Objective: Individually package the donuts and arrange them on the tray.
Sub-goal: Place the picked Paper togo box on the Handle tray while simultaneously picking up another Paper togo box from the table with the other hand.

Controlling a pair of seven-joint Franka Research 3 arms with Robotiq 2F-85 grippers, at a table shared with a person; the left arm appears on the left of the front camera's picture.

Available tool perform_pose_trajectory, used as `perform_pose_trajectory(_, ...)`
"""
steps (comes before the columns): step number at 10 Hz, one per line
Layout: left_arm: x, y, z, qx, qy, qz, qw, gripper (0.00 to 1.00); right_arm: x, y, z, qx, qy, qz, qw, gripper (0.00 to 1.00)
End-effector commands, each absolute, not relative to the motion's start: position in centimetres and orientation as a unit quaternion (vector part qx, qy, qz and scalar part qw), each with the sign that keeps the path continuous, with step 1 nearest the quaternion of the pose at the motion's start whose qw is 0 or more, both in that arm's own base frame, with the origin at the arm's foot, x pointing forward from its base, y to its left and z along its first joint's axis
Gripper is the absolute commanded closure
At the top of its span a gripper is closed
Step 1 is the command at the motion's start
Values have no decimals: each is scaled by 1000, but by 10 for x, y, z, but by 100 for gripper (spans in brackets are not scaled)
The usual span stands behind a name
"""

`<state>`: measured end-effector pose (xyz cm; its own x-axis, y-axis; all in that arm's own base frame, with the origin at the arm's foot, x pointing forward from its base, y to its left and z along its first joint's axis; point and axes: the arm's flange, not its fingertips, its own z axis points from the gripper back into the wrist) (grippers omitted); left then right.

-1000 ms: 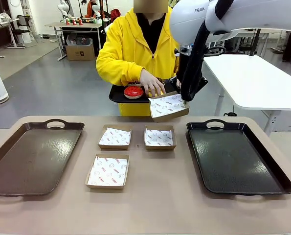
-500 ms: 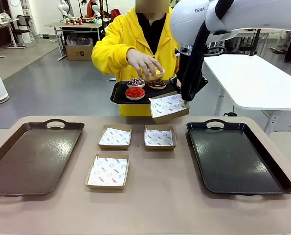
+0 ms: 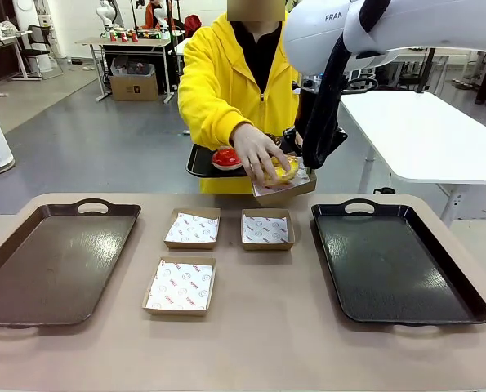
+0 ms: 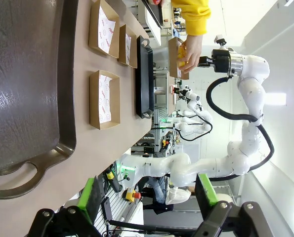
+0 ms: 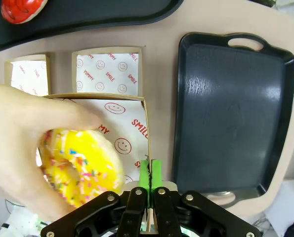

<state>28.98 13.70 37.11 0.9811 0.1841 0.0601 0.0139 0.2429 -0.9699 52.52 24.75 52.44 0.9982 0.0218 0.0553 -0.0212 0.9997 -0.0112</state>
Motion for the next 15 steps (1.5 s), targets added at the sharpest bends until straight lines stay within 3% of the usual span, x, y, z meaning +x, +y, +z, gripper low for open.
perform_pose_trajectory(1, 289, 137, 372, -617, -89, 54, 780, 0, 521, 245, 523, -8, -26, 9, 1000, 100)
perform_pose_trajectory(9, 289, 137, 372, -617, -89, 54, 780, 0, 521, 245, 523, -8, -26, 9, 1000, 100)
perform_pose_trajectory(11, 289, 122, 377, -599, -56, 50, 797, 0, 522, 237, 523, -4, -22, 19, 1000, 99)
perform_pose_trajectory(15, 295, 46, 456, -511, -26, 5, 859, 0, 478, 141, 531, 26, -13, -30, 999, 99)
